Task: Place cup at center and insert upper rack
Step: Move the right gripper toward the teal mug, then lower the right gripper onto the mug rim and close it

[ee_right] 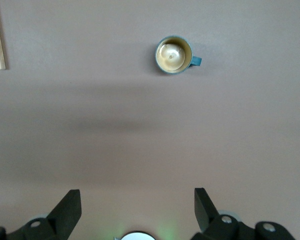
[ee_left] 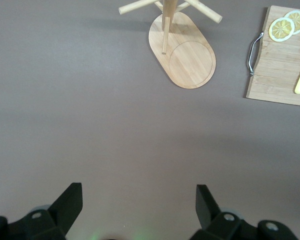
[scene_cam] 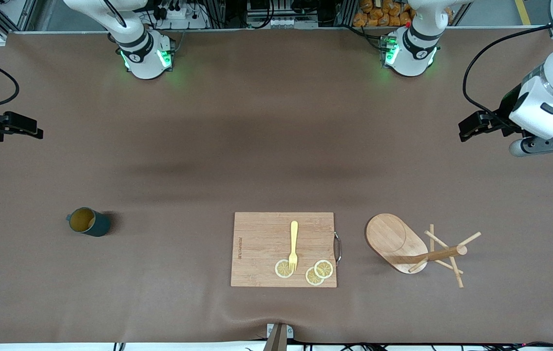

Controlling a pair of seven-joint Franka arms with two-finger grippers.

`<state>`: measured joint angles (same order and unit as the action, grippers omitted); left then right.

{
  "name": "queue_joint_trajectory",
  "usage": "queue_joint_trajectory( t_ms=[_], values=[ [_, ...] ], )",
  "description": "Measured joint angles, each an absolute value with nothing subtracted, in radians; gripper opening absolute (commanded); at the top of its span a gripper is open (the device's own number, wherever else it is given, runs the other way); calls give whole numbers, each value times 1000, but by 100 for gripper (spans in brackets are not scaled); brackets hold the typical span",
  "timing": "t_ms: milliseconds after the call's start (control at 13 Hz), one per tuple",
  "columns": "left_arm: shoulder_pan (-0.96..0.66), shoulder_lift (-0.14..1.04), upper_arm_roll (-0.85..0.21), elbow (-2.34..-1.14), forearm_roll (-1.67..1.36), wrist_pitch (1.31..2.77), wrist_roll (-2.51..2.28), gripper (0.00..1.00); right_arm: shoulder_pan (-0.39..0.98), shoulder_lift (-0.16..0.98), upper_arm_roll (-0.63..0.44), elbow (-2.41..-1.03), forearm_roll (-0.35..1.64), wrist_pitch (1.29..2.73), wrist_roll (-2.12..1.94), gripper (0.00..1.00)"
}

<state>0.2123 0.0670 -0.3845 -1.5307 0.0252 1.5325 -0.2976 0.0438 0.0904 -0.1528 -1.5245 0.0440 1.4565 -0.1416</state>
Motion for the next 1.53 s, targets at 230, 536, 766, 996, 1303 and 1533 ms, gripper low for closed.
queue_joint_trajectory(
  t_ms=[230, 536, 766, 996, 1303, 1533],
  values=[
    [212, 67, -384, -1532, 25, 1533, -298, 100, 44, 89, -153, -1525, 44, 1508, -113, 100],
    [208, 69, -389, -1545, 25, 1533, -298, 100, 44, 88, -153, -1525, 44, 1513, -85, 100],
    [207, 75, -391, -1548, 25, 1532, -298, 100, 44, 88, -153, -1524, 44, 1513, -81, 100],
    [203, 93, -400, -1551, 26, 1532, -298, 100, 45, 87, -153, -1525, 44, 1514, -80, 100],
    [183, 115, -406, -1549, 27, 1532, -298, 100, 46, 110, -153, -1548, 44, 1627, -80, 100],
    [179, 111, -412, -1522, 27, 1532, -297, 100, 53, 215, -152, -1584, 44, 1788, -80, 100]
  ],
)
